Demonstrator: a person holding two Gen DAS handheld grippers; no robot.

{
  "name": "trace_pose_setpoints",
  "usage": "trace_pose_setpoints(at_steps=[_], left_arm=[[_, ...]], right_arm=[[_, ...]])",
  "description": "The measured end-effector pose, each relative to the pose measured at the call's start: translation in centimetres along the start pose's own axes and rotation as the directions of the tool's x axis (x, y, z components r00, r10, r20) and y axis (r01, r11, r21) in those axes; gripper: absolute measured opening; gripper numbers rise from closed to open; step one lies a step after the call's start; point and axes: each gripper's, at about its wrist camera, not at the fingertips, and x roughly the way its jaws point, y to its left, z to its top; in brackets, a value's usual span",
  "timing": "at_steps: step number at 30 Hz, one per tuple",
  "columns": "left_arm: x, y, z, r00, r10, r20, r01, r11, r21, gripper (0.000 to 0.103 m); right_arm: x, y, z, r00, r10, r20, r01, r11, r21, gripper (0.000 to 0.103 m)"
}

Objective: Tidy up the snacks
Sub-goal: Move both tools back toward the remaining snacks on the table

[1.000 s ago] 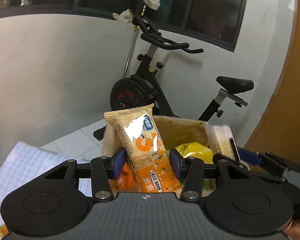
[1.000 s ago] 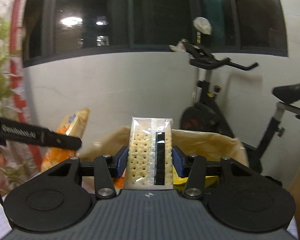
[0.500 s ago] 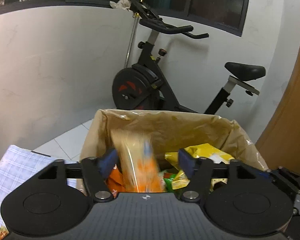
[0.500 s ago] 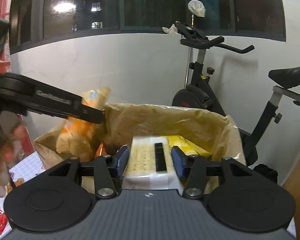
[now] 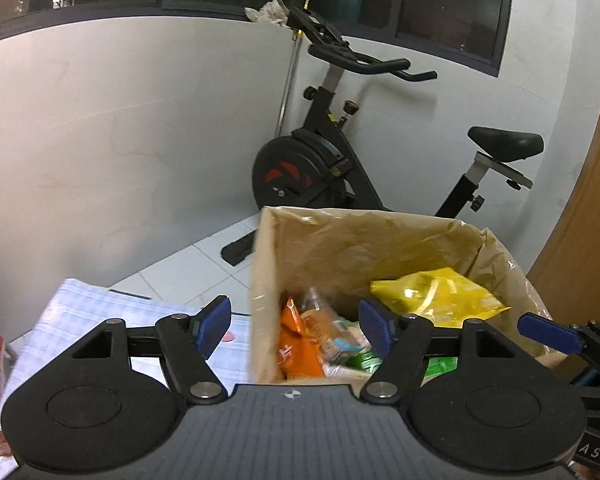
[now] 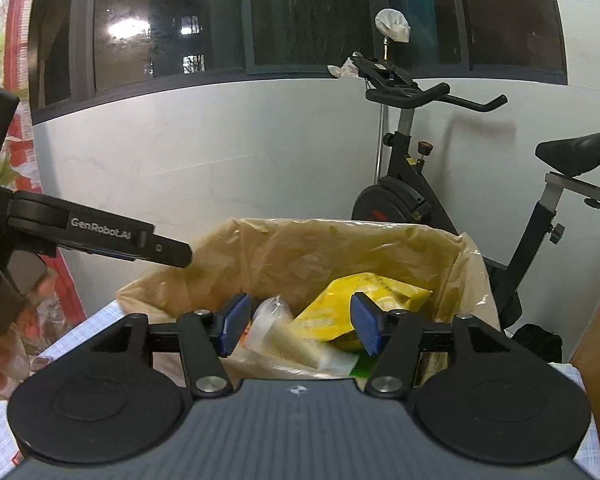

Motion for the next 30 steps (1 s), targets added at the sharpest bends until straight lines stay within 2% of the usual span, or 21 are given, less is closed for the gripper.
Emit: trace_pose_setpoints(at_steps=[12,15,19,23,30], left_arm=[[-7.3,5.7,-3.0,0.998,0.056,0.014,-0.056,0.998,0.0,0.073],[-8.6,7.9,-4.4,0.997,0.081,0.0,-0.081,0.997,-0.016,0.073],[-10.4,10.9,-6.3,0.988,0.152,-0.003,-0.152,0.988,-0.025,0.073],[-12.3,14.5,-7.7,0.98,0.199,-0.017,-0.2,0.976,-0.083,0.073],[-14.7,20.1,-11.2,0.959,0.277,-0.066,-0.284,0.939,-0.195,0.073]], right_arm=[[-1.8,4.4,-1.6,0.996,0.075,-0.038,-0.075,0.997,-0.01,0.059],[-1.6,5.4,-2.5,0.993,0.097,-0.059,-0.098,0.995,-0.009,0.059],[-1.3,6.6,-3.8,0.989,0.12,-0.087,-0.121,0.993,-0.006,0.059],[-0.5,8.0,-5.1,0.981,0.152,-0.122,-0.153,0.988,0.004,0.059],[1.0,10.2,-7.4,0.961,0.205,-0.184,-0.206,0.978,0.012,0.059]])
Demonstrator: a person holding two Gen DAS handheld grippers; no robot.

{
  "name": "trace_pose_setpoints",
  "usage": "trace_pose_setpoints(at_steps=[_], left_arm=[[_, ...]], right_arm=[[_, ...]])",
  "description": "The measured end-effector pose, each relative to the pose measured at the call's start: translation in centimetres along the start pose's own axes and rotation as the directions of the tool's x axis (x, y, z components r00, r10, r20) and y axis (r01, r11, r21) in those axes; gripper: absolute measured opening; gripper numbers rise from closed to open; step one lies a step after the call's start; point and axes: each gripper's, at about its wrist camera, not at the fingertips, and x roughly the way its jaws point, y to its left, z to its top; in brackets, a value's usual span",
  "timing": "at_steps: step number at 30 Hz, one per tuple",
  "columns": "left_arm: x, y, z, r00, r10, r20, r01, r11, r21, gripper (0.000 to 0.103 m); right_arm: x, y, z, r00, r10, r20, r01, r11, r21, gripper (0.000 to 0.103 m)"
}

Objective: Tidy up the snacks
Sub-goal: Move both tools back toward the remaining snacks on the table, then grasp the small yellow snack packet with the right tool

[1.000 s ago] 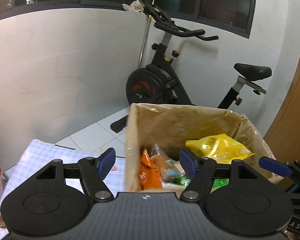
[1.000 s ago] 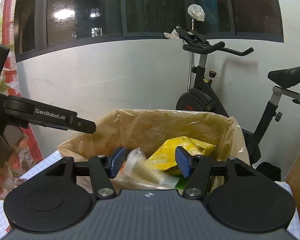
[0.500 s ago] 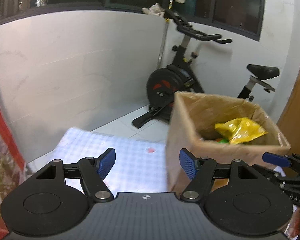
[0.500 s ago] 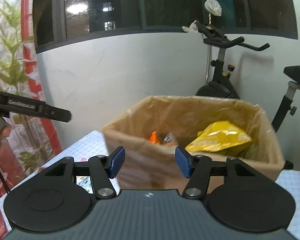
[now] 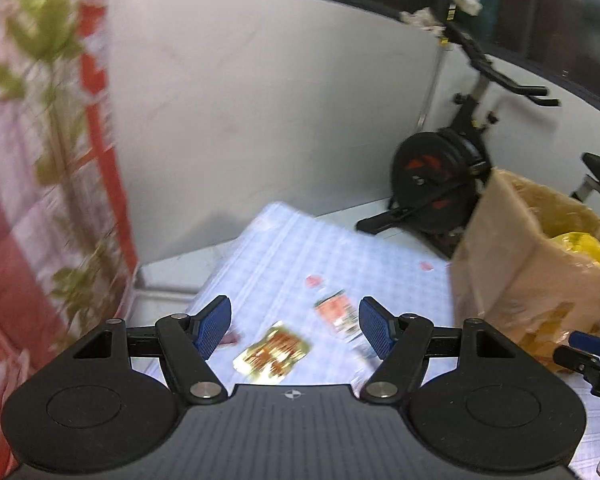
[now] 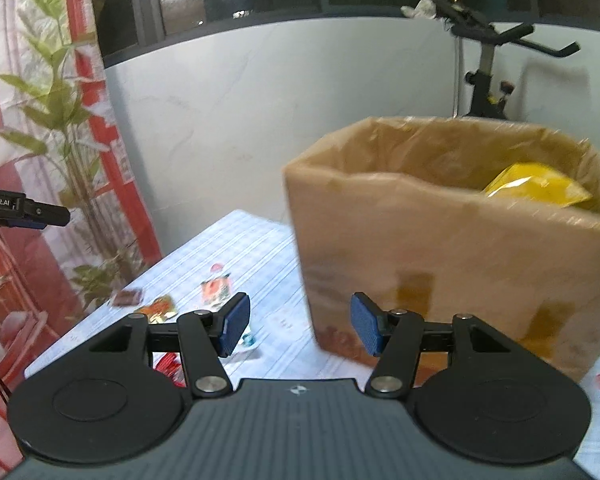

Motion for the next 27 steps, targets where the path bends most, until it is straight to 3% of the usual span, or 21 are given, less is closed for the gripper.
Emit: trace_pose_setpoints(at_steps=[6,15,27], left_arm=[[0.5,3.6,-3.9,0.998,0.04,-0.045,-0.044,0.995,-0.085,0.073],[2.2,4.4,-9.4,0.992,0.094,-0.089,-0.1,0.992,-0.071,0.073],[3.6,4.1,-11.1,0.99,0.101,-0.099,-0.105,0.993,-0.045,0.073]], right_arm=[[2.0,0.9,-2.3,0.997,0.027,-0.076,-0.028,1.0,-0.006,0.059],[4.8,2.2,-5.7,0.978,0.064,-0.196,-0.07,0.997,-0.023,0.059],[7.2,4.4,-8.8,0.948,0.075,-0.311,-0.11,0.989,-0.098,0.057]])
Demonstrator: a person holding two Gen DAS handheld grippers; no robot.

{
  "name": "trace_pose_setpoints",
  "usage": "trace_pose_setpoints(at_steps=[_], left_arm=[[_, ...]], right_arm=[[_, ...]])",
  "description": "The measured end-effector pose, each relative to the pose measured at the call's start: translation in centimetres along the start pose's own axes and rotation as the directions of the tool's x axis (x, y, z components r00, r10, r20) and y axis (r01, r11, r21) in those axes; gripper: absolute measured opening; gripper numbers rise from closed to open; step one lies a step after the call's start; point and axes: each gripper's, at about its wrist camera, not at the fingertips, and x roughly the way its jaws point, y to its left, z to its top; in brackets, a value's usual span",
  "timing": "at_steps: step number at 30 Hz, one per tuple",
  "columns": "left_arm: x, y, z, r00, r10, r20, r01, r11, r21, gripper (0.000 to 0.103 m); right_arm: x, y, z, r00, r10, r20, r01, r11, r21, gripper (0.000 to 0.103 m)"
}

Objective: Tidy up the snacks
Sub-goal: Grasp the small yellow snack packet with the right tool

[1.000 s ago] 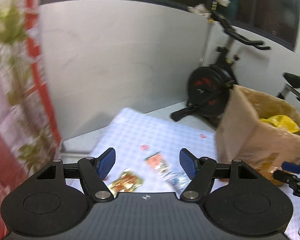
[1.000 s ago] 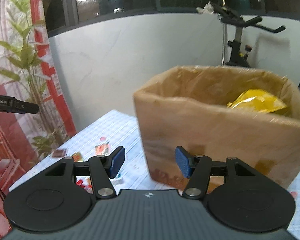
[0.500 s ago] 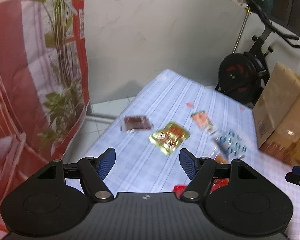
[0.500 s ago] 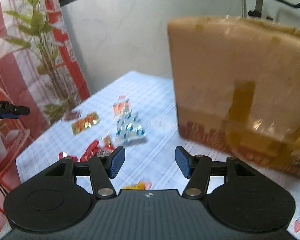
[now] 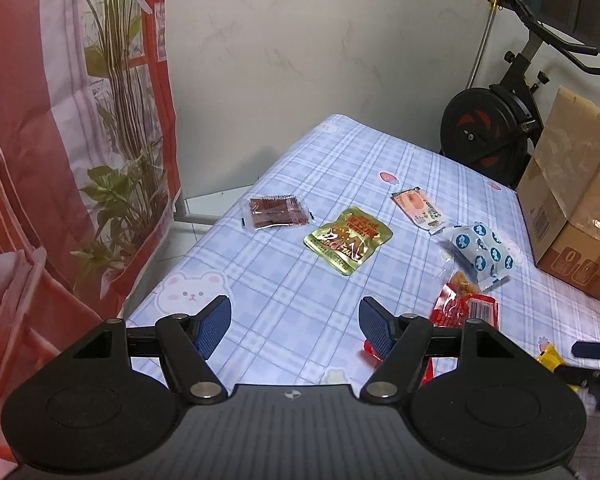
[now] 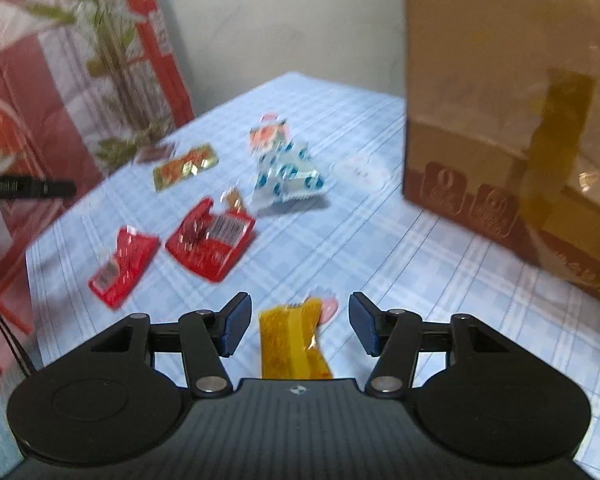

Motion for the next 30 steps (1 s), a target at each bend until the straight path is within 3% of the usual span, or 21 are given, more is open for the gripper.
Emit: trace_pose_setpoints(at_steps=[5,16,30], left_arm=[[0.4,0.0,-0.2,1.0,-0.005,-0.009,0.005,1.0,0.001,0.073],[1.1,-0.6,-0.6,1.0,-0.014,-0.027,0.015,1.0,0.016,0.073],[1.7,-0.5,0.6,0.999,-0.053,-0.008,0.053,0.998,0.016,0.073]], right_arm=[[1.1,0.8,-0.8,0.999,0.012,-0.043,-0.013,0.999,-0.029,0.056],[1.2,0.6,-1.4,0.999,-0.036,-0.03,0.034,0.999,-0.037,0.037],[0.8,-0.3,-1.6,0.999,-0.039,-0.016,0.04,0.999,0.033,0.034]])
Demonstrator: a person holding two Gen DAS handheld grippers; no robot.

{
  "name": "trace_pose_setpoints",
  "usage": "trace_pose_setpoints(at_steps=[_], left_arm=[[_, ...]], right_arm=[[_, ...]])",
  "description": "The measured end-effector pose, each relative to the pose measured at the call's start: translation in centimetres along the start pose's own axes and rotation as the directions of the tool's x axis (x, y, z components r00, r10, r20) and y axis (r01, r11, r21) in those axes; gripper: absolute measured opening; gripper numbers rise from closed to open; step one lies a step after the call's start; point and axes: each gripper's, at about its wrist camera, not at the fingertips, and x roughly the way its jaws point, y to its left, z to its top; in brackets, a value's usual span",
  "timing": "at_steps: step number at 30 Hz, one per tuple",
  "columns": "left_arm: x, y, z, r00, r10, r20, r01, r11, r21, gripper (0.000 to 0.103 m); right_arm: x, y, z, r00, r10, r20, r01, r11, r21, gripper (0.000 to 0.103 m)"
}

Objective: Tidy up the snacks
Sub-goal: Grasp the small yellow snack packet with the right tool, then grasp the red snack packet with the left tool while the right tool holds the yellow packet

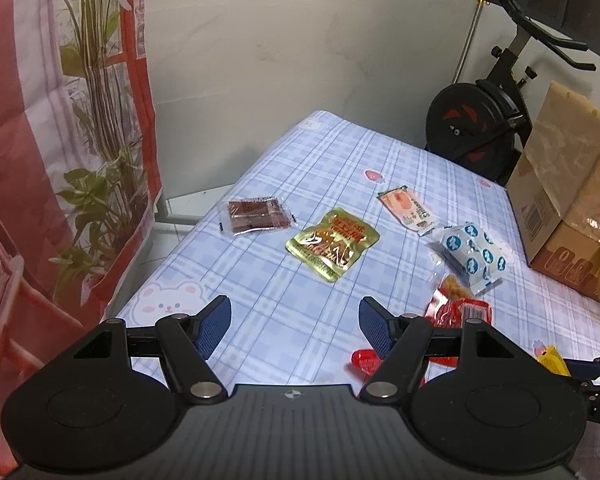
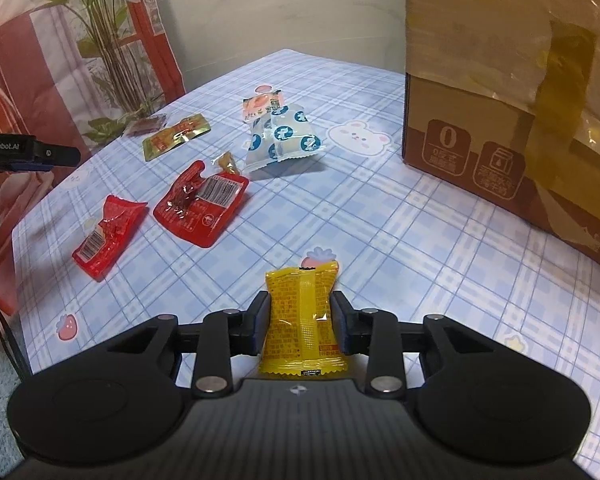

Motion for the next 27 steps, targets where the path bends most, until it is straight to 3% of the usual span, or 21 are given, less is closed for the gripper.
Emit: trace_pose_setpoints(at_steps=[10,20,27], left_arm=[[0.4,-2.4,-2.3,0.998,-0.041,-0.045,0.044,0.997,0.066,0.073],[1.6,-6.4,-4.3,0.999,0.002,-0.032,0.003,0.988,0.154,0.073],[3.0,-7.3,-4.9,0.999,0.017,-0.047,-0.009,0.987,0.162,0.069]], right_arm=[[-0.1,-0.3,-0.1,1.0,-0.001,0.007,0.001,1.0,0.025,0.034],[-0.2,-0.3,-0.1,1.0,0.001,0.008,-0.001,1.0,0.027,0.034],[-0.2,-0.4,-0.2,1.0,0.003,0.011,-0.004,1.0,0.028,0.034]])
